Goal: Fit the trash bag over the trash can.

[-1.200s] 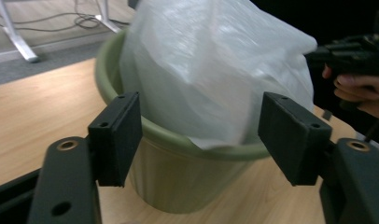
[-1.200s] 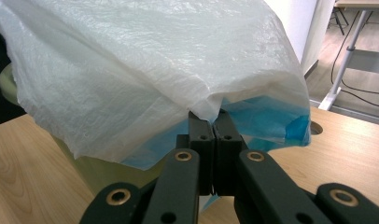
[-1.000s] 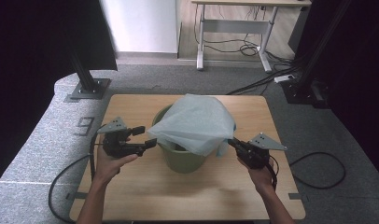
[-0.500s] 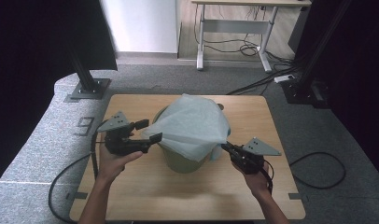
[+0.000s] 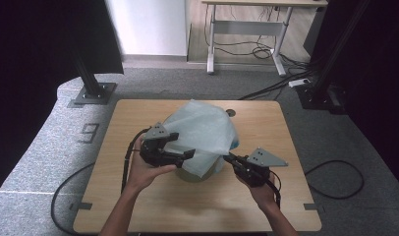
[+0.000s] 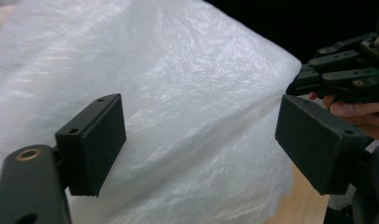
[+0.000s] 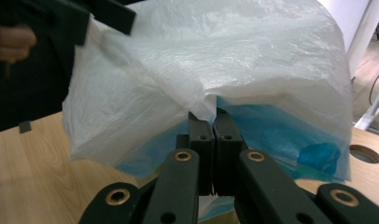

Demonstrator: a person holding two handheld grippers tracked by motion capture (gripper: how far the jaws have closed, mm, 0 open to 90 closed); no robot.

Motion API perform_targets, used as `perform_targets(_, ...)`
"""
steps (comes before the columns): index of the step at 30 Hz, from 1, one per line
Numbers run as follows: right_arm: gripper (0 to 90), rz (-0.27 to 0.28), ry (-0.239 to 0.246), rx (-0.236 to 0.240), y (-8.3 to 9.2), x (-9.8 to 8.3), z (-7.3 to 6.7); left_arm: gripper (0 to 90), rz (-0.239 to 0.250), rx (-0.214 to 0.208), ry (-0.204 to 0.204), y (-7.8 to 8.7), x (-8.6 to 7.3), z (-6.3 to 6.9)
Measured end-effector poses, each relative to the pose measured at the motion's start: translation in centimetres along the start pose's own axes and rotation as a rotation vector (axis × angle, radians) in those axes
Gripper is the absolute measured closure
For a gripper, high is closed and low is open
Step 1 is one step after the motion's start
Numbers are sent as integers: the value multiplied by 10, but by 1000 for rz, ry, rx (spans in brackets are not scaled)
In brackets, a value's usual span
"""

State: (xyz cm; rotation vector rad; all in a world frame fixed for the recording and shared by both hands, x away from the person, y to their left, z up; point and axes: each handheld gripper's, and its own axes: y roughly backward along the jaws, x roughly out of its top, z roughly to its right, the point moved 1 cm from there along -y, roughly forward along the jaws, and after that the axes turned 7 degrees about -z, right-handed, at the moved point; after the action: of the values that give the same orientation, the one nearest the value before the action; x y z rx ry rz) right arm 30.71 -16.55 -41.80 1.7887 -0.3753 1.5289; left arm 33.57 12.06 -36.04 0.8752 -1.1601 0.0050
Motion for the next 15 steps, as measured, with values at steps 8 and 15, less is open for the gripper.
perform_targets(8,873,4,7,20,-2,4,-8,138,-54,-17,-9,-19,-6,9)
perform_targets(15,873,6,13,31,-2,5,-11,257,-50,-32,-6,-21,-9,10)
